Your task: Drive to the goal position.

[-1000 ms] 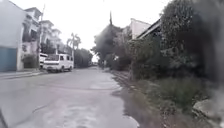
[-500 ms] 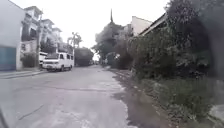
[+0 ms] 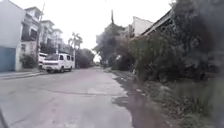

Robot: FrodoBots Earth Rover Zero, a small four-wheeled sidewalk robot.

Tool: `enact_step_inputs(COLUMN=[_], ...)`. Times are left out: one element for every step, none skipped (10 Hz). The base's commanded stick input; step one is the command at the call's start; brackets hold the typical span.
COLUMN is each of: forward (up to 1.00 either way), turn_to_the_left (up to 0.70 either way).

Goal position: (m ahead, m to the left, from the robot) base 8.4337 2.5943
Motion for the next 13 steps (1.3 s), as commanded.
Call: enact_step_inputs(forward=[0.5,0.5,0.5,0.5,0.5,0.5,0.5,0.5,0.5,0.5,0.5,0.5,0.5], turn_to_the_left=[0.0,0.0,0.0,0.0,0.0,0.0,0.0,0.0,0.0,0.0,0.0,0.0,0.0])
